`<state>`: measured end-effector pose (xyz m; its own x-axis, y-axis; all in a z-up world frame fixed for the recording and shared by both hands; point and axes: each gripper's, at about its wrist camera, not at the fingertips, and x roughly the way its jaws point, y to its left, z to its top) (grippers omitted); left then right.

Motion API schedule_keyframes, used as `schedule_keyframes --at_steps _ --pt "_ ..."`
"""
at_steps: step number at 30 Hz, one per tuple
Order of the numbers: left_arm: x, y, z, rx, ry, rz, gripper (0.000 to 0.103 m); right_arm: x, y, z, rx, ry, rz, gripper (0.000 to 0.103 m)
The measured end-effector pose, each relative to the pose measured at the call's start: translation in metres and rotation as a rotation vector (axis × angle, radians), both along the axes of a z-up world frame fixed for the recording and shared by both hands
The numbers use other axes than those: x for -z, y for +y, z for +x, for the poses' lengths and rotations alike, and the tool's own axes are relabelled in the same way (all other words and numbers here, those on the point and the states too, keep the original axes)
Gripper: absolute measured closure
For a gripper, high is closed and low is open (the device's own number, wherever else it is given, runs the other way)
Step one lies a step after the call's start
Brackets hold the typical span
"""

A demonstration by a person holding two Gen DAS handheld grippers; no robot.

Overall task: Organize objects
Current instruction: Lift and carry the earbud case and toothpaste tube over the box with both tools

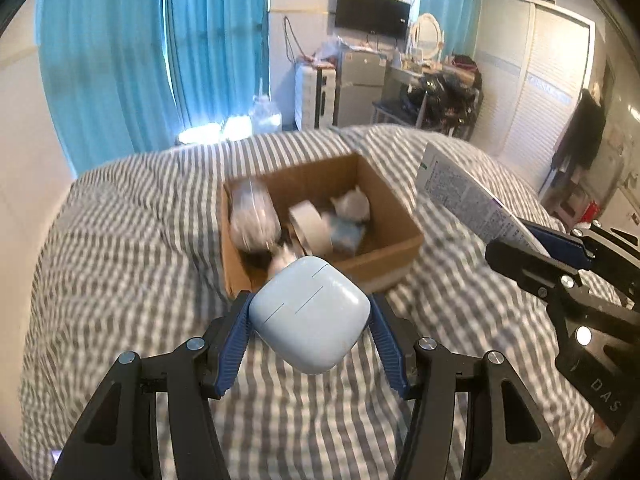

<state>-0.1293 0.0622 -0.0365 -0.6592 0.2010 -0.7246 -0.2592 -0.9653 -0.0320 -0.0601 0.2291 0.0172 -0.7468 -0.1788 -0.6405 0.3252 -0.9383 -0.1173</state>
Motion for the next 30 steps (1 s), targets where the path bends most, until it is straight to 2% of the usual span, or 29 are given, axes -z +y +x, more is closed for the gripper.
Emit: schedule_keyframes --at_steps 6,13,20,30 --pt "-0.021 0.005 -0.042 0.001 0.047 -0.006 0.044 -0.018 -0.007 -0.04 -0.017 0.031 0.003 0.083" --pt "-0.018 0.014 -0.097 0.005 0.059 -0.031 0.044 -0.015 -0.014 -0.099 -0.013 0.022 0.02 0.084" --pt "0.017 0.02 -0.136 0.008 0.011 -0.071 0.044 0.006 -0.008 -0.153 0.002 -0.017 0.009 0.083" --pt "0.068 0.033 -0.164 0.044 -0.044 -0.054 0.044 0.058 -0.003 -0.205 0.006 -0.108 0.001 0.083"
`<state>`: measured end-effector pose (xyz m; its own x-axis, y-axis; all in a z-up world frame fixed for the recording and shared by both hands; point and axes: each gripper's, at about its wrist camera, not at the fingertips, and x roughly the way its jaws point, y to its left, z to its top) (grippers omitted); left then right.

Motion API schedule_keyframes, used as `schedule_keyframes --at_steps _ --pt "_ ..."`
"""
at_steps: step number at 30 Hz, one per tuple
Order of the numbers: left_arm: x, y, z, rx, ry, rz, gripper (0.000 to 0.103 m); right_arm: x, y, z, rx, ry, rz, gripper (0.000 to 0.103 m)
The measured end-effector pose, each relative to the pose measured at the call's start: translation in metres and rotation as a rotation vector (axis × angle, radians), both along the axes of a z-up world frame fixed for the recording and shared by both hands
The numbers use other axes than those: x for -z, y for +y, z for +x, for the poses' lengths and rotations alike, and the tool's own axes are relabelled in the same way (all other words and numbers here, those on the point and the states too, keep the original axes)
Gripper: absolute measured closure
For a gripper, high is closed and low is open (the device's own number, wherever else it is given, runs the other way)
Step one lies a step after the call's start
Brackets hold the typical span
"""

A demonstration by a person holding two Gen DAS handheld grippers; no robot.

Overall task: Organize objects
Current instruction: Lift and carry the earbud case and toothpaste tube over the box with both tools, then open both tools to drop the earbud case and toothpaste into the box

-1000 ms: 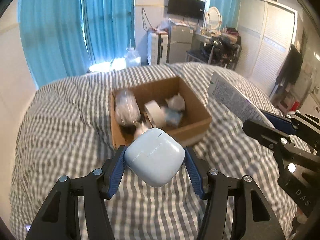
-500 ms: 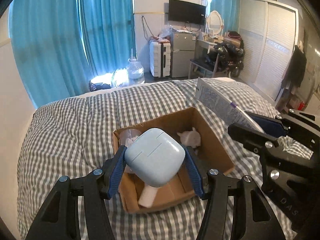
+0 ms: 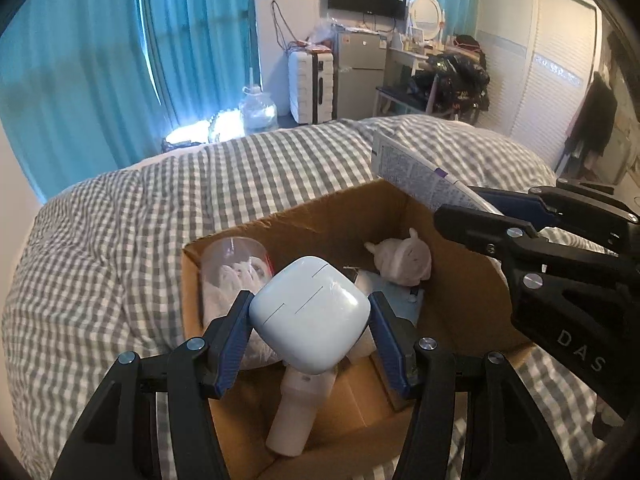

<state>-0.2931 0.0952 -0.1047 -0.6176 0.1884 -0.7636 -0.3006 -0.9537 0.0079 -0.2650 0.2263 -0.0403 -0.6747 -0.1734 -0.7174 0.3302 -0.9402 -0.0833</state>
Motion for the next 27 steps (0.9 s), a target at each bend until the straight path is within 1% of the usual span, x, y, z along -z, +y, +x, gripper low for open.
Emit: schedule_keyframes --at_steps 3,6,9,12,16,18,19,20,21,23,24,26,27 --pt "0.009 0.002 -0.007 0.009 -0.01 0.006 0.044 0.013 -0.004 -0.005 0.004 -0.022 -0.009 0.083" --pt "0.013 0.004 -0.009 0.023 0.002 -0.003 0.044 0.024 -0.003 -0.011 0.001 -0.04 -0.012 0.083" --pt "0.016 0.006 -0.012 0.048 0.004 0.002 0.044 0.028 -0.002 -0.014 -0.002 -0.049 -0.017 0.083" --pt "0.019 0.01 -0.01 0.065 0.01 -0.01 0.044 0.031 0.002 -0.018 0.0 -0.059 -0.031 0.083" --pt "0.021 0.015 -0.011 0.085 -0.013 -0.021 0.042 0.029 0.005 -0.016 -0.006 -0.063 -0.054 0.083" --pt "0.019 0.014 -0.011 0.086 -0.014 -0.008 0.039 0.026 0.005 -0.013 -0.004 -0.055 -0.059 0.083" --pt "0.018 0.013 -0.01 0.085 -0.008 0.001 0.033 0.024 0.006 -0.013 -0.002 -0.049 -0.064 0.083" --pt "0.016 0.012 -0.009 0.085 -0.002 0.007 0.025 0.022 0.007 -0.013 0.002 -0.043 -0.071 0.082" --pt "0.013 0.01 -0.008 0.082 0.009 0.014 0.022 0.02 0.008 -0.014 0.006 -0.04 -0.078 0.078" --pt "0.008 0.008 -0.007 0.079 0.025 0.021 0.018 0.017 0.012 -0.014 0.017 -0.034 -0.086 0.059" --pt "0.005 0.007 -0.007 0.076 0.03 0.021 0.018 0.014 0.014 -0.013 0.028 -0.025 -0.088 0.055" --pt "0.0 0.006 -0.008 0.066 0.036 0.013 0.016 0.009 0.017 -0.012 0.04 -0.014 -0.096 0.054" --pt "-0.003 0.005 -0.008 0.059 0.041 0.008 0.016 0.006 0.019 -0.012 0.042 -0.011 -0.103 0.051"
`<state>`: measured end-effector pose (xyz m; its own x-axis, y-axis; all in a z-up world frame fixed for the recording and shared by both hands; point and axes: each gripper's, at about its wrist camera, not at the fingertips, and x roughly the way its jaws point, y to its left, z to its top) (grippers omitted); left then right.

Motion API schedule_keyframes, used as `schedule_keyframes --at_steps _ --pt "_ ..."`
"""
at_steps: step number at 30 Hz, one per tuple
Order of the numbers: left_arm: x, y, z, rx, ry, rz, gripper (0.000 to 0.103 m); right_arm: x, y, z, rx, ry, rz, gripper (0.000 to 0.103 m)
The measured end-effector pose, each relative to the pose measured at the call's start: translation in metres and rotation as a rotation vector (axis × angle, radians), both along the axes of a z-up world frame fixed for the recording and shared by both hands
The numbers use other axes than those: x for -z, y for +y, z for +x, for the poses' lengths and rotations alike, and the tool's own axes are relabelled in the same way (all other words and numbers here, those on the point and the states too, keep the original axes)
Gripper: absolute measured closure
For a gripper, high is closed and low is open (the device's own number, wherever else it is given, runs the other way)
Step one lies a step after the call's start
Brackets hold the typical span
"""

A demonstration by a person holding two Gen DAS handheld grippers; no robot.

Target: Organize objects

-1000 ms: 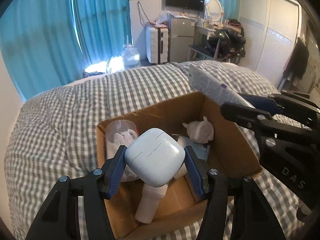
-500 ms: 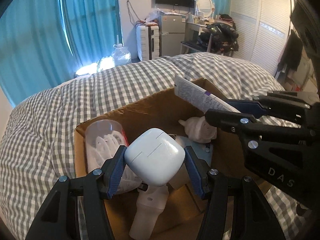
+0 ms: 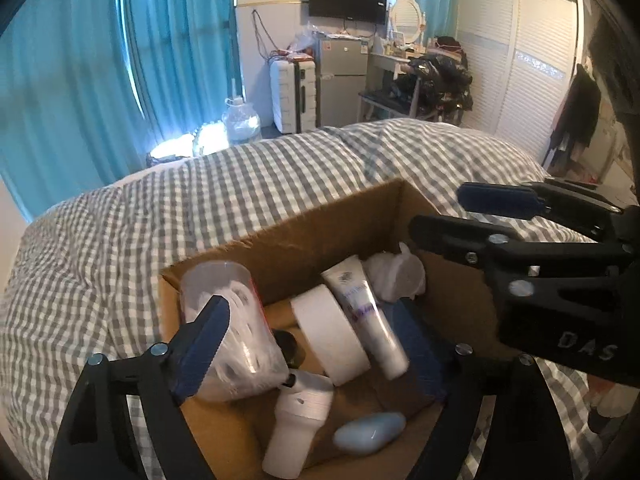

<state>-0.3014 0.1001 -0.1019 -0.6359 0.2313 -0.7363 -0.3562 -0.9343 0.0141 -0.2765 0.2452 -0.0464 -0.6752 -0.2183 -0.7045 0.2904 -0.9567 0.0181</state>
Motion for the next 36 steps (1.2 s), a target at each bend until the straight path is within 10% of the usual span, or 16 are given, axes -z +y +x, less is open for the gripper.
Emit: schedule_keyframes --at_steps 24,36 --pt "-0.198 -0.056 0.136 -0.165 0.327 0.055 0.0 -0.205 0.024 0.16 0.105 0.369 -0.028 0.002" --pt "-0.166 -0.075 0.212 -0.222 0.376 0.029 0.0 -0.172 0.043 0.246 0.163 0.427 -0.06 0.0"
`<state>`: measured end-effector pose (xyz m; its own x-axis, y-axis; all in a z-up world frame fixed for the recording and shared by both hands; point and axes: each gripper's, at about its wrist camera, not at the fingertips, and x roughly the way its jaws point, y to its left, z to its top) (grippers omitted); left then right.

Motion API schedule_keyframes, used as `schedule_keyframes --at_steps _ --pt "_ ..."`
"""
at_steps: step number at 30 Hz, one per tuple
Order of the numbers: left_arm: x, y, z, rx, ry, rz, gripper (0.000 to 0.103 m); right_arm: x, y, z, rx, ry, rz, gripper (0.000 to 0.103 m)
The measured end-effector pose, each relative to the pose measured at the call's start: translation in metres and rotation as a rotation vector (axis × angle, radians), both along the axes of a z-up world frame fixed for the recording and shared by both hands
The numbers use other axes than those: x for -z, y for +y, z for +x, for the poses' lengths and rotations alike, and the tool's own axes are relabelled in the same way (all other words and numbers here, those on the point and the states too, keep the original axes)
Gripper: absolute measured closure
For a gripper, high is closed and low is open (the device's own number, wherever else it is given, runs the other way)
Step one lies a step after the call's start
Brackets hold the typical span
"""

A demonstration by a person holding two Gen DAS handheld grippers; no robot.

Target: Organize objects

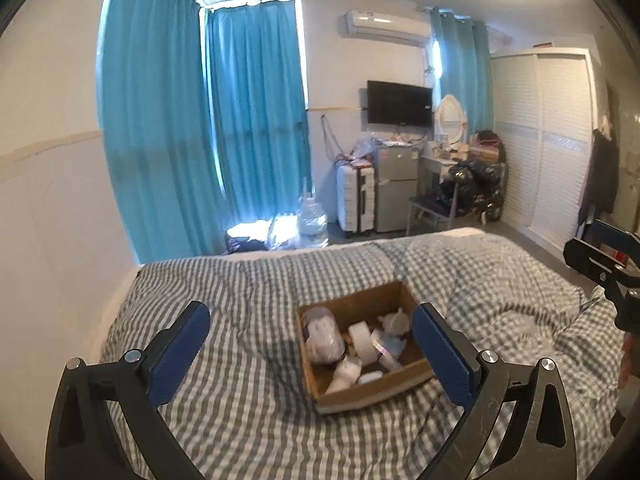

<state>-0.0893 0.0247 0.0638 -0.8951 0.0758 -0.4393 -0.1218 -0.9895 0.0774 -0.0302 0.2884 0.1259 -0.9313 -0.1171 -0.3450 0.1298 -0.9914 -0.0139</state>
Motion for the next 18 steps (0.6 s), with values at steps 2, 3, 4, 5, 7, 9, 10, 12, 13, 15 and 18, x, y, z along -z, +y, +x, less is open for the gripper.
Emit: schedule_keyframes --at_steps 2,3,4,5,7,9,10,12,13,15,18 --pt "0.012 0.001 0.006 -0.016 0.006 -0.005 0.0 0.016 -0.002 0.007 0.003 0.0 0.006 0.0" --pt "0.019 0.001 0.011 -0.028 0.013 0.0 0.0 0.024 -0.004 0.01 -0.002 0.003 0.011 0.0" --pt "0.025 0.001 0.014 -0.039 0.016 0.006 0.0 0.032 -0.006 0.011 -0.005 0.007 0.013 0.0" --pt "0.03 0.001 0.016 -0.047 0.018 0.014 0.0 0.041 -0.007 0.012 -0.004 0.012 0.014 0.0" --pt "0.044 0.002 0.021 -0.051 0.025 0.029 0.0 0.06 -0.01 0.014 -0.002 0.026 0.026 0.0" --pt "0.056 0.004 0.024 -0.044 0.038 0.024 0.0 0.074 -0.01 0.014 0.008 0.031 0.036 0.0" --pt "0.061 0.004 0.024 -0.045 0.041 0.02 0.0 0.082 -0.01 0.013 0.009 0.027 0.037 0.0" --pt "0.071 0.004 0.024 -0.055 0.04 0.019 0.0 0.094 -0.009 0.011 0.0 0.019 0.029 0.0" --pt "0.075 0.003 0.024 -0.055 0.036 0.024 0.0 0.098 -0.009 0.01 0.0 0.016 0.026 0.0" --pt "0.081 0.0 0.022 -0.049 0.019 0.038 0.0 0.105 -0.006 0.007 0.005 0.002 0.01 0.0" --pt "0.085 -0.007 0.018 -0.059 -0.004 0.064 0.0 0.11 -0.003 0.004 0.012 -0.012 -0.005 0.0"
